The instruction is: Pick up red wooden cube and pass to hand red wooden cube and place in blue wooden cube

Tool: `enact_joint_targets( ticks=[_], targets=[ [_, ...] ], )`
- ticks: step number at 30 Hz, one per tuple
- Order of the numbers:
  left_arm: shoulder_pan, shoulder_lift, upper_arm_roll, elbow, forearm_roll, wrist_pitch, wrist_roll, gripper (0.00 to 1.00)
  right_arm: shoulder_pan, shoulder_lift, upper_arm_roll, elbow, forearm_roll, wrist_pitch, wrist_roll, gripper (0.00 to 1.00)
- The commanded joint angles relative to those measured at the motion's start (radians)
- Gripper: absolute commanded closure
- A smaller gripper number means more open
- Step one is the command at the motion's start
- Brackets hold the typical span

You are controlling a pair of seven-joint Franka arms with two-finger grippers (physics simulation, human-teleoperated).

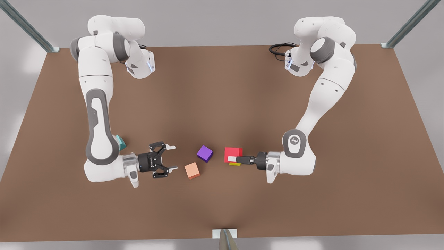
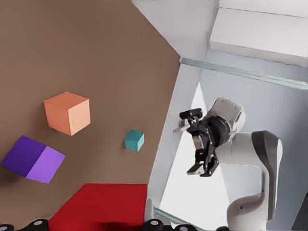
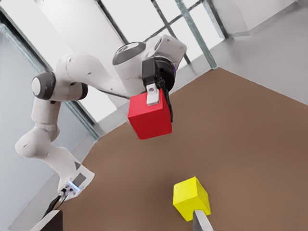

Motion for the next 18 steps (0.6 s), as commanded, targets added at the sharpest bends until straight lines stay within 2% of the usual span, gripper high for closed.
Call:
enact_joint_targets(
  ticks=[1, 9, 18],
  targets=[
    [0.001, -0.001, -0.001, -0.001, -0.046, 0.012, 0.107, 0.35, 0.022, 0.008, 0.004, -0.002, 0.104, 0.098, -0.913, 0.00],
    [-0.002, 0.008, -0.001, -0.001, -0.062, 0.014, 0.274, 0.35, 0.119, 0.025, 0.010, -0.039, 0.243, 0.204, -0.913, 0.00],
    [-0.003, 0.016, -0.001, -0.003, -0.086, 0.017, 0.291, 0.35, 0.159, 0.049, 0.076, -0.047, 0.292, 0.333, -0.919, 0.00]
  ],
)
